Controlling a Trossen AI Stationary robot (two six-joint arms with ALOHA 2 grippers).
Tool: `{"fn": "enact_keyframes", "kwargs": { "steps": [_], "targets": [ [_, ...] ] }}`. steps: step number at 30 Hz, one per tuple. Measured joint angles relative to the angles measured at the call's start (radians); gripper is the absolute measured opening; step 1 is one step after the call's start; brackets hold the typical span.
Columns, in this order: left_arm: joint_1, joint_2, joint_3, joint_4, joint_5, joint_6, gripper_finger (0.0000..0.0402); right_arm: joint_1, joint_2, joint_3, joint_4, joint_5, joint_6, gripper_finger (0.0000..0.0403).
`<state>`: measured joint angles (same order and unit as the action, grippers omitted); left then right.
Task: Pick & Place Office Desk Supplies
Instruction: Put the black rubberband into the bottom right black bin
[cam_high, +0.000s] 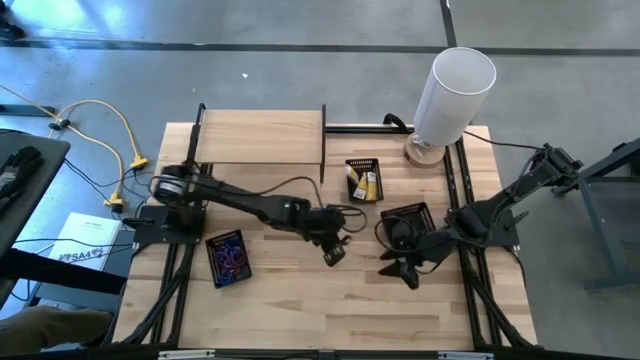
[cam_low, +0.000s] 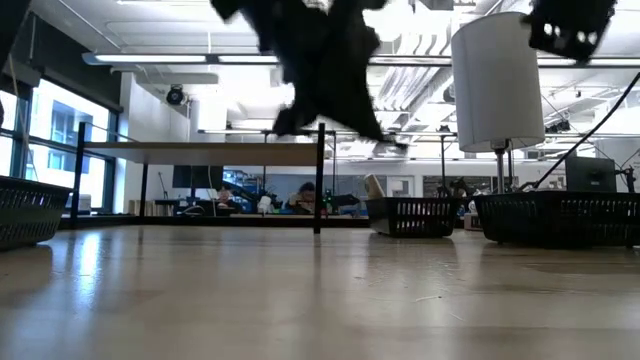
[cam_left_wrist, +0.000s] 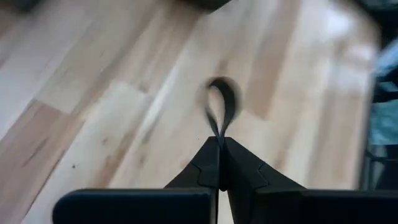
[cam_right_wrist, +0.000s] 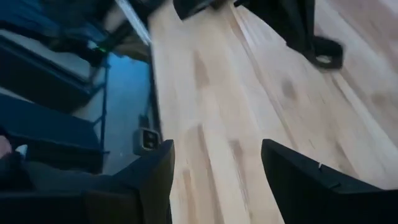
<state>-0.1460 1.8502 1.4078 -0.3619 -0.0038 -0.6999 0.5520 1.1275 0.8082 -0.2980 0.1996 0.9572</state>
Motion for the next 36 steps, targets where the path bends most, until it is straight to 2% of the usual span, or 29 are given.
{"fn": "enact_keyframes", "kwargs": {
  "steps": [5, 10, 15, 18, 23, 27, 36],
  "targets": [
    [-0.08, -0.155, 0.0, 0.014, 0.01, -0.004, 0.0002, 0.005, 0.0, 0.0, 0.137, 0.049, -0.128, 0.0229],
    [-0.15, -0.285, 0.0, 0.075, -0.014, 0.022, 0.0002, 0.005, 0.0, 0.0, 0.36, 0.09, -0.36, 0.0229],
    [-0.193, -0.359, 0.002, 0.147, -0.071, 0.083, 0.0002, 0.002, 0.0, 0.0, 0.641, 0.153, -0.662, 0.0229],
    [-0.199, -0.375, 0.002, 0.167, -0.073, 0.101, 0.0002, -0.005, 0.0, 0.0, 0.744, 0.195, -0.772, 0.0229],
    [-0.181, -0.378, 0.002, 0.248, -0.08, 0.106, 0.0002, -0.016, 0.022, 0.0, 0.755, 0.289, -0.865, 0.0229],
    [-0.145, -0.378, 0.002, 0.263, -0.081, 0.106, 0.0002, -0.015, 0.065, 0.0, 0.782, 0.286, -0.911, 0.0229],
    [-0.116, -0.37, 0.002, 0.256, -0.038, 0.102, 0.0001, -0.045, 0.068, 0.0, 0.805, 0.323, -0.947, 0.0229]
  ]
}}
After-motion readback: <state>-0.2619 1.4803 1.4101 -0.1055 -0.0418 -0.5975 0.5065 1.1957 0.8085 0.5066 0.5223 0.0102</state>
